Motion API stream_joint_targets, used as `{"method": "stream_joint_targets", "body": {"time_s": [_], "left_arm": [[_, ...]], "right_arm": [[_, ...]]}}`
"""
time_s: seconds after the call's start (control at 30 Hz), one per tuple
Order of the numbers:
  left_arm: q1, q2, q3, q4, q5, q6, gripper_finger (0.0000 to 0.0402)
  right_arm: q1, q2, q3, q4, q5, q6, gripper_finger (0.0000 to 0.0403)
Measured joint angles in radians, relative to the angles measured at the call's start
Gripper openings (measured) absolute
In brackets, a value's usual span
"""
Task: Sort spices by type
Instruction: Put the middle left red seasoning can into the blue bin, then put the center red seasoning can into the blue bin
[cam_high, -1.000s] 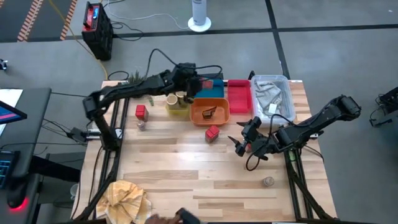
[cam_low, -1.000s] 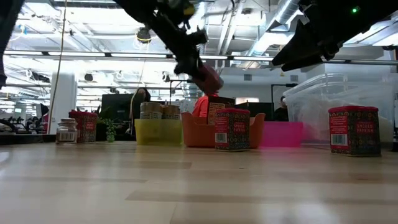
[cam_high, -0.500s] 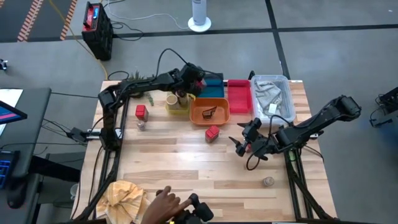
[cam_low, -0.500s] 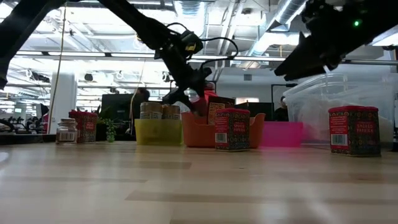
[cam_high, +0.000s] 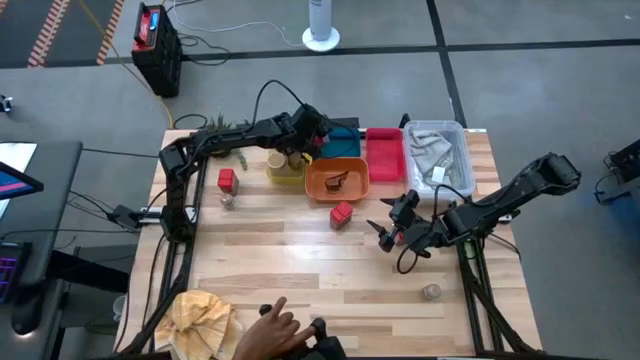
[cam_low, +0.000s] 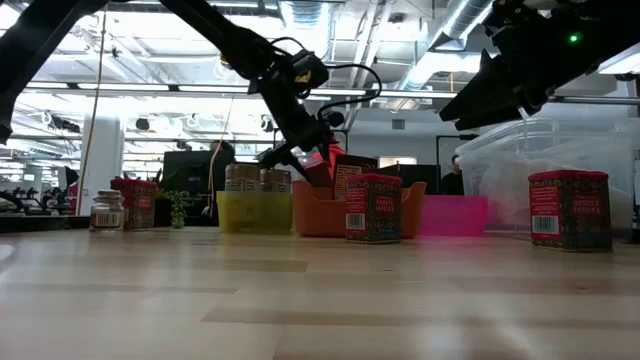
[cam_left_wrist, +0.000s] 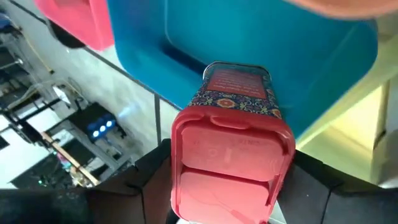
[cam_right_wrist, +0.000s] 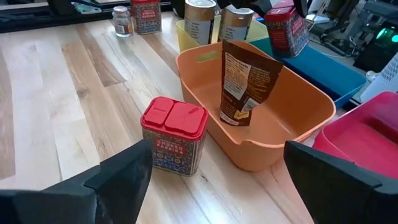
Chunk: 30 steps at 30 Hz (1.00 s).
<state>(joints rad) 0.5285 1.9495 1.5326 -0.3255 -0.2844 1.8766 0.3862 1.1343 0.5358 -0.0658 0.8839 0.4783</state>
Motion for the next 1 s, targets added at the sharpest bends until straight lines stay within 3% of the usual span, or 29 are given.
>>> {"method": "stream_joint_targets", "body": {"time_s": [0.2, 0.47, 0.77, 1.0], "left_arm": [[-0.006, 0.000, 0.000, -0.053, -0.003, 0.023, 0.0213], [-0.007, -0.001, 0.000, -0.064, -0.017, 0.015, 0.0264], [-0.008, -0.002, 0.000, -0.007, -0.091, 0.022, 0.0268], [-0.029, -0.056, 0.000, 0.125, -0.093, -0.146, 0.0267]], "right_arm": [[0.000, 0.000, 0.000, -0.001, -0.003, 0.000, 0.0385], [0.000, 0.000, 0.000, -0.002, -0.003, 0.000, 0.0385], [0.000, 0.000, 0.001, -0.002, -0.003, 0.001, 0.0385], [-0.002, 0.000, 0.001, -0.005, -0.004, 0.003, 0.0385]]}}
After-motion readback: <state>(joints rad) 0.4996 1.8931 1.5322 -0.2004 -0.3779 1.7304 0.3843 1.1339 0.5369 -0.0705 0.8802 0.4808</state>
